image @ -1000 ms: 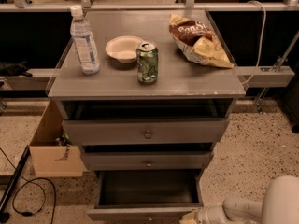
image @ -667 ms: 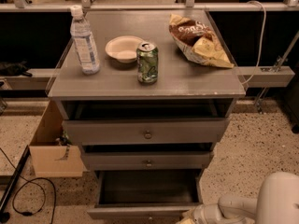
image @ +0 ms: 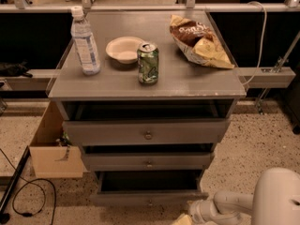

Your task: Close bottom drawer

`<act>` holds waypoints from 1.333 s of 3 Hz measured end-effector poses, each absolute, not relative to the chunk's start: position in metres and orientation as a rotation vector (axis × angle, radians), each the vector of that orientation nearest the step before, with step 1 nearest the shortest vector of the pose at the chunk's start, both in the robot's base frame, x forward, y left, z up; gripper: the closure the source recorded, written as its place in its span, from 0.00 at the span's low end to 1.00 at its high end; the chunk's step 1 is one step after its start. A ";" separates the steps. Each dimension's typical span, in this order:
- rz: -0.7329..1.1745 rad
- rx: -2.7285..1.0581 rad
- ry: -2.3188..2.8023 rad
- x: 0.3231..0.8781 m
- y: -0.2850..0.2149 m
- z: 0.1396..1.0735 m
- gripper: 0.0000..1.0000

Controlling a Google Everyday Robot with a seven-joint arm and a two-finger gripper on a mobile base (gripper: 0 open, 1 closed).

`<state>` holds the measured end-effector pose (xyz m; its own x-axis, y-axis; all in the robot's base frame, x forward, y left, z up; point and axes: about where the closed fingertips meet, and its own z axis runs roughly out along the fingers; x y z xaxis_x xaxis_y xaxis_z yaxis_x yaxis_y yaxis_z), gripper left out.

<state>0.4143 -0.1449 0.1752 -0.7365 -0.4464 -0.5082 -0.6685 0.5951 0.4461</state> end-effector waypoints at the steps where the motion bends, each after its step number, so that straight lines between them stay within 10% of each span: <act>1: 0.901 -0.902 2.482 0.415 -0.145 0.175 0.26; 4: 0.799 -1.030 2.371 0.489 -0.098 0.225 1.00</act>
Offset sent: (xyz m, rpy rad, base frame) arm 0.1710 0.1033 0.1136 -0.0733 -0.3052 0.1431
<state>0.4887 -0.0979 0.2249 -0.6303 -0.5113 -0.5842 -0.7605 0.5578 0.3325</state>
